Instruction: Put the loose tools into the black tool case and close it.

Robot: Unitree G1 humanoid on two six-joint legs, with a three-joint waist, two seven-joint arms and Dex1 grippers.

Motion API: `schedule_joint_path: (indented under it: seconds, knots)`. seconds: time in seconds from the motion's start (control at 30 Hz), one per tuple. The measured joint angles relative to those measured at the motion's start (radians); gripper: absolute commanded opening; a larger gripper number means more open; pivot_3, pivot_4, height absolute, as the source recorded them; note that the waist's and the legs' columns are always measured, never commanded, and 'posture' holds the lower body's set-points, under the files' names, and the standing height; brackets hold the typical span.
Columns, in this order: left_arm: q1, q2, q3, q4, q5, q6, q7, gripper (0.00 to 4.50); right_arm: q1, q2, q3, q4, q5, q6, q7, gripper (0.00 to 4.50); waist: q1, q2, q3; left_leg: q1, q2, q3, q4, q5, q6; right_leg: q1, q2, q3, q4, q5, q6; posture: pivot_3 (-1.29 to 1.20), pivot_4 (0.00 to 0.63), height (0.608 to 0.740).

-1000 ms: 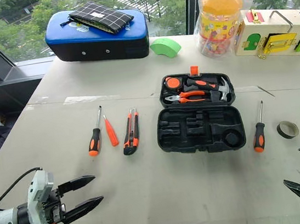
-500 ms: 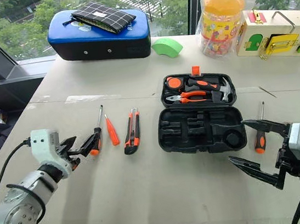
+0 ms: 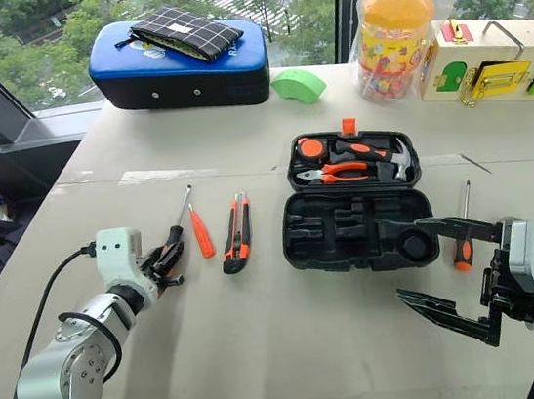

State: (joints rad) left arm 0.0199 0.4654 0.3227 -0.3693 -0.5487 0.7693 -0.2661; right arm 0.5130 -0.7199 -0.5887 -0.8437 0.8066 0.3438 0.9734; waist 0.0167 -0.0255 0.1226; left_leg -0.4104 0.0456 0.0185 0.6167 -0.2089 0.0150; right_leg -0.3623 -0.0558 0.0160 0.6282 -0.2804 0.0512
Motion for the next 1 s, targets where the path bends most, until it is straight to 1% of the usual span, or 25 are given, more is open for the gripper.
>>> schedule_joint_path:
  seconds: [0.03, 0.07, 0.1, 0.13, 0.17, 0.2, 0.27, 0.3, 0.33, 0.37, 0.43, 0.5, 0.6, 0.7, 0.87, 1.0]
  knots:
    - [-0.055, 0.072, -0.002, 0.009, -0.026, -0.027, -0.111, 0.81, 0.009, 0.022, 0.004, -0.001, -0.011, -0.002, -0.017, 4.5, 0.002, -0.002, 0.0, -0.003, 0.0, 0.0, 0.001, 0.0, 0.0, -0.002, 0.0, -0.002, 0.0, 0.0, 0.0, 0.0, 0.15, 0.74]
    - [-0.069, 0.087, 0.0, 0.008, -0.031, -0.036, -0.13, 0.81, 0.009, 0.022, 0.004, -0.001, -0.012, -0.002, -0.02, 4.5, 0.002, -0.002, 0.0, -0.003, 0.0, 0.0, 0.001, 0.0, 0.0, -0.002, 0.0, -0.003, 0.0, 0.0, 0.0, 0.0, 0.15, 0.74]
    - [-0.106, 0.115, -0.002, 0.015, -0.038, -0.05, -0.186, 0.81, 0.016, 0.027, 0.003, -0.004, -0.017, -0.007, -0.026, 4.5, 0.002, -0.001, 0.0, -0.001, 0.0, 0.0, 0.001, 0.0, 0.0, -0.001, -0.001, -0.001, 0.0, 0.0, 0.0, 0.0, 0.15, 0.74]
    - [-0.16, 0.172, -0.039, 0.038, -0.044, -0.057, -0.278, 0.81, 0.03, 0.048, 0.003, -0.006, -0.024, -0.011, -0.037, 4.5, 0.004, 0.0, 0.0, -0.002, -0.003, 0.001, 0.001, 0.0, 0.0, -0.001, -0.001, -0.002, 0.0, 0.0, 0.0, 0.0, 0.15, 0.74]
    - [-0.224, 0.23, -0.093, 0.069, -0.042, -0.073, -0.38, 0.81, 0.041, 0.066, 0.002, -0.007, -0.035, -0.017, -0.051, 4.5, 0.008, 0.001, 0.0, -0.003, -0.005, 0.002, 0.001, 0.0, 0.0, -0.002, -0.001, -0.003, -0.001, 0.0, 0.0, 0.0, 0.15, 0.74]
    - [-0.292, 0.263, -0.16, 0.105, -0.025, -0.105, -0.481, 0.81, 0.055, 0.082, -0.005, -0.009, -0.043, -0.026, -0.064, 4.5, 0.01, 0.001, 0.0, -0.003, -0.005, 0.002, 0.001, 0.0, 0.0, -0.001, -0.002, -0.002, -0.001, 0.0, 0.0, 0.0, 0.15, 0.74]
    - [-0.466, 0.285, -0.328, 0.235, 0.044, -0.2, -0.681, 0.81, 0.087, 0.124, -0.019, -0.013, -0.061, -0.043, -0.091, 4.5, 0.02, 0.002, 0.0, -0.003, -0.008, 0.004, 0.001, 0.0, 0.0, -0.001, -0.001, -0.002, -0.001, 0.0, 0.0, 0.0, 0.15, 0.74]
    - [-0.548, 0.278, -0.411, 0.318, 0.102, -0.273, -0.768, 0.81, 0.107, 0.141, -0.026, -0.016, -0.07, -0.051, -0.101, 4.5, 0.02, 0.003, 0.0, -0.003, -0.008, 0.004, 0.001, 0.0, 0.0, -0.001, -0.001, -0.002, -0.002, 0.0, 0.0, 0.0, 0.15, 0.74]
    - [-0.594, 0.269, -0.454, 0.37, 0.136, -0.315, -0.815, 0.81, 0.122, 0.15, -0.031, -0.018, -0.075, -0.055, -0.106, 4.5, 0.021, 0.003, 0.0, -0.003, -0.007, 0.004, 0.001, 0.0, 0.0, -0.001, 0.0, -0.001, -0.002, 0.0, 0.0, 0.0, 0.15, 0.74]
    - [-0.688, 0.227, -0.537, 0.494, 0.202, -0.393, -0.895, 0.81, 0.163, 0.172, -0.051, -0.024, -0.081, -0.066, -0.112, 4.5, 0.023, 0.003, 0.0, -0.004, -0.007, 0.004, 0.001, 0.0, 0.0, -0.001, 0.001, -0.001, -0.002, 0.0, 0.0, 0.0, 0.15, 0.74]
    - [-0.821, 0.13, -0.649, 0.695, 0.306, -0.538, -0.989, 0.81, 0.223, 0.207, -0.09, -0.046, -0.086, -0.085, -0.123, 4.5, 0.022, 0.002, 0.001, -0.005, -0.007, 0.003, 0.002, 0.0, 0.001, -0.001, 0.002, -0.001, -0.002, 0.0, 0.001, 0.0, 0.15, 0.74]
    - [-0.902, 0.051, -0.716, 0.84, 0.383, -0.642, -1.03, 0.81, 0.257, 0.227, -0.11, -0.072, -0.089, -0.101, -0.132, 4.5, 0.017, 0.001, 0.001, -0.005, -0.006, 0.003, 0.002, -0.001, 0.002, -0.002, 0.004, -0.001, -0.002, -0.001, 0.002, 0.0, 0.15, 0.74]
    - [-0.989, -0.058, -0.766, 1.054, 0.474, -0.773, -1.043, 0.81, 0.316, 0.265, -0.129, -0.1, -0.098, -0.134, -0.135, 4.5, -0.004, 0.001, 0.001, -0.005, -0.005, 0.003, 0.001, -0.001, 0.003, -0.002, 0.005, -0.001, -0.001, 0.0, 0.007, 0.0, 0.15, 0.74]
    - [-1.048, -0.124, -0.787, 1.186, 0.542, -0.838, -1.037, 0.81, 0.358, 0.292, -0.13, -0.112, -0.108, -0.155, -0.142, 4.5, -0.008, 0.001, 0.001, -0.005, -0.004, 0.002, 0.001, -0.002, 0.004, -0.003, 0.006, -0.001, 0.0, 0.0, 0.007, 0.0, 0.15, 0.74]
    - [-1.101, -0.182, -0.794, 1.308, 0.605, -0.902, -1.01, 0.81, 0.41, 0.317, -0.13, -0.129, -0.124, -0.192, -0.143, 4.5, -0.002, 0.001, 0.001, -0.005, -0.004, 0.002, 0.001, -0.002, 0.004, -0.003, 0.005, -0.001, 0.0, -0.001, 0.006, 0.0, 0.15, 0.74]
    - [-1.116, -0.187, -0.792, 1.355, 0.627, -0.951, -1.003, 0.81, 0.454, 0.336, -0.13, -0.131, -0.129, -0.219, -0.136, 4.5, -0.003, 0.0, 0.001, -0.004, -0.004, 0.003, 0.003, -0.002, 0.004, -0.001, 0.004, 0.0, 0.0, -0.002, 0.003, 0.0, 0.15, 0.74]
